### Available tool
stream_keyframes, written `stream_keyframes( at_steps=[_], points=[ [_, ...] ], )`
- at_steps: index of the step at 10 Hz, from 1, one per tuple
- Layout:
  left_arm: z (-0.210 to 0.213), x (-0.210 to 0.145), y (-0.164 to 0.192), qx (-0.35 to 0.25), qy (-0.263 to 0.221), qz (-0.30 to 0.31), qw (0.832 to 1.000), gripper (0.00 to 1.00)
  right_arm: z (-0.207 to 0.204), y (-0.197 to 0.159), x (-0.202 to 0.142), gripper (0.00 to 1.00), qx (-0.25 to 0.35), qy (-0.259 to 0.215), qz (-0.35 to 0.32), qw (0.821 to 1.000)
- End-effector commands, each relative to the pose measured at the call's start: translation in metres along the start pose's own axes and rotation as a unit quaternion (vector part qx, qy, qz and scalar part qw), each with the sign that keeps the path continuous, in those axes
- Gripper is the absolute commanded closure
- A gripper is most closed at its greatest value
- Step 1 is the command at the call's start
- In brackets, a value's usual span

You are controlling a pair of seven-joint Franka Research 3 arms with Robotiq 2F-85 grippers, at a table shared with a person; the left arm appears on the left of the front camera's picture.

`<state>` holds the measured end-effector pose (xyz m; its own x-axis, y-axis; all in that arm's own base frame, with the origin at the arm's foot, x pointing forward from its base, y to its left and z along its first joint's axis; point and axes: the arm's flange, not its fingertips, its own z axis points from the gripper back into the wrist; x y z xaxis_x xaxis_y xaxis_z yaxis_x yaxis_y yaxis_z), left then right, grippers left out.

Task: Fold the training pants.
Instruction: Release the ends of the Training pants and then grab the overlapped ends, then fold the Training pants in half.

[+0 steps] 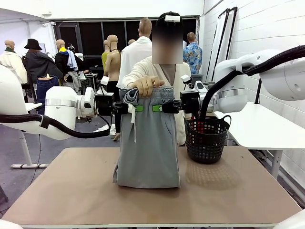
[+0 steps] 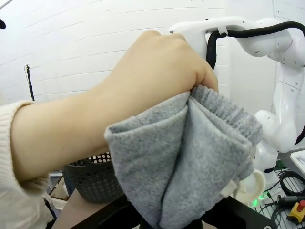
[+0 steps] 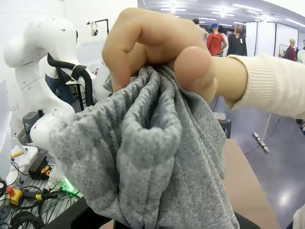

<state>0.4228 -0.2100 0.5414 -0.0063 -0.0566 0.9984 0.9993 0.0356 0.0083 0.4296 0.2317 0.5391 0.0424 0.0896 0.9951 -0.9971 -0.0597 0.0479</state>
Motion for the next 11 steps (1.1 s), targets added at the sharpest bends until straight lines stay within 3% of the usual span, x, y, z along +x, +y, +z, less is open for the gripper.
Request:
stream_keyframes(
  at_steps=[1, 2, 3, 4, 11],
  points=[
    [0.001, -0.002, 0.003, 0.003, 0.015, 0.028, 1.000, 1.00, 0.002, 0.000, 0.002, 1.00, -0.002, -0.010, -0.012, 1.000],
    [0.000, 0.000, 0.011, 0.019, 0.025, 0.020, 0.999, 1.00, 0.003, -0.001, 0.002, 1.00, -0.007, -0.009, -0.009, 1.000],
    [-0.002, 0.009, 0.033, 0.014, 0.072, 0.055, 0.996, 1.00, 0.004, -0.002, 0.000, 1.00, -0.004, 0.001, 0.003, 1.000],
    [0.000, -0.003, 0.003, 0.005, 0.004, 0.013, 1.000, 1.00, 0.001, -0.001, -0.003, 1.00, -0.001, 0.001, -0.004, 1.000],
    [0.000, -0.003, 0.003, 0.005, 0.004, 0.013, 1.000, 1.00, 0.001, -0.001, -0.003, 1.00, -0.001, 0.001, -0.004, 1.000]
  ],
)
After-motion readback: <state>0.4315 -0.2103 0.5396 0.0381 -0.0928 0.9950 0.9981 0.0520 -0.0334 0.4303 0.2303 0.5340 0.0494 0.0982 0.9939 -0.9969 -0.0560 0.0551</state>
